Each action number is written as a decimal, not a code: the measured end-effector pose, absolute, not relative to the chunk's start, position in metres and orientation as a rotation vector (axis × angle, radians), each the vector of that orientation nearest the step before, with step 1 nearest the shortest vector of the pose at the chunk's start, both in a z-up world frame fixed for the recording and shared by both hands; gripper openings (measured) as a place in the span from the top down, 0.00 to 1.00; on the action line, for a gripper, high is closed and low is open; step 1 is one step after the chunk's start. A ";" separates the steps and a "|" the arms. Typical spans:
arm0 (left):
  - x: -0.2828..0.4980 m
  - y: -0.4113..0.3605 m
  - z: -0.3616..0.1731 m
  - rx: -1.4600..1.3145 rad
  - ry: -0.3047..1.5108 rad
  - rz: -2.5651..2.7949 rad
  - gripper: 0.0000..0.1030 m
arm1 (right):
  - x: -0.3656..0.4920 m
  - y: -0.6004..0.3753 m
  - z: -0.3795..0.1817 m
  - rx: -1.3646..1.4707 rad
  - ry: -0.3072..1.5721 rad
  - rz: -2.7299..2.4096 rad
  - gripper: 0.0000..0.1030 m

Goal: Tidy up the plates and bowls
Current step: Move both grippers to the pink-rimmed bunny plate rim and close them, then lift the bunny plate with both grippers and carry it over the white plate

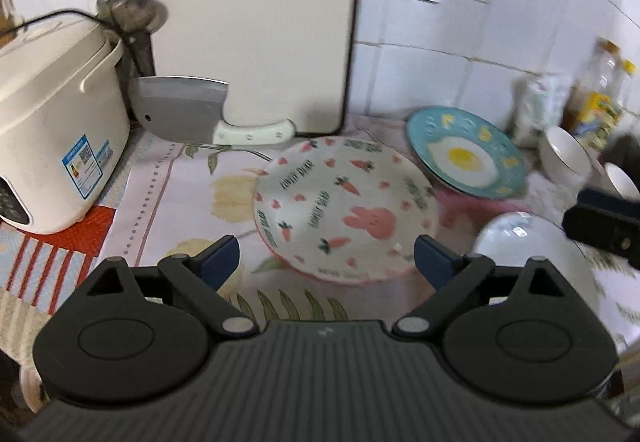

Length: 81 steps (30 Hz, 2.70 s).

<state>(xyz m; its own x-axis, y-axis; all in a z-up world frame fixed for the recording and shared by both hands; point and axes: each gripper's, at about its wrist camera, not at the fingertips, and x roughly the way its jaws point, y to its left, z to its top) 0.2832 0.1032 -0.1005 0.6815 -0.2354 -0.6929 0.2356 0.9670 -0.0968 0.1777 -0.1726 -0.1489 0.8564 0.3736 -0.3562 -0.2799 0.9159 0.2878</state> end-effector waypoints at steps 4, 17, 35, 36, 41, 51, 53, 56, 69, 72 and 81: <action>0.310 0.112 -0.125 -0.075 0.772 -0.220 0.08 | 0.217 -0.165 -0.177 0.309 0.478 0.316 0.14; 0.366 0.138 -0.198 -0.187 0.845 -0.086 0.12 | 0.317 -0.149 -0.229 0.329 0.723 0.217 0.31; 0.387 0.132 -0.208 -0.232 0.927 -0.144 0.77 | 0.350 -0.150 -0.244 0.316 0.765 0.214 0.81; 0.387 0.133 -0.208 -0.241 0.933 -0.148 0.77 | 0.353 -0.151 -0.245 0.328 0.777 0.225 0.78; 0.394 0.134 -0.207 -0.217 0.988 -0.189 0.76 | 0.357 -0.150 -0.245 0.295 0.792 0.272 0.77; 0.377 0.129 -0.191 -0.181 1.032 -0.241 0.73 | 0.340 -0.160 -0.226 0.320 0.793 0.296 0.81; 0.369 0.126 -0.182 -0.181 1.022 -0.251 0.73 | 0.333 -0.164 -0.218 0.332 0.797 0.300 0.81; 0.358 0.122 -0.166 -0.172 1.002 -0.257 0.73 | 0.321 -0.170 -0.206 0.316 0.775 0.321 0.81; 0.301 0.080 -0.082 -0.077 0.940 -0.325 0.73 | 0.244 -0.202 -0.141 0.387 0.697 0.313 0.81; 0.285 0.066 -0.069 -0.063 0.932 -0.350 0.73 | 0.224 -0.214 -0.132 0.412 0.679 0.303 0.81; 0.252 0.030 -0.071 -0.061 0.962 -0.448 0.73 | 0.162 -0.248 -0.124 0.423 0.666 0.231 0.80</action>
<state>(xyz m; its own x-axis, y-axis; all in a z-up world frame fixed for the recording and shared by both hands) 0.2518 0.0297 -0.0708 0.4881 -0.3949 -0.7784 0.3413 0.9071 -0.2462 0.1616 -0.2478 -0.1238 0.7651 0.3389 -0.5476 -0.0724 0.8902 0.4498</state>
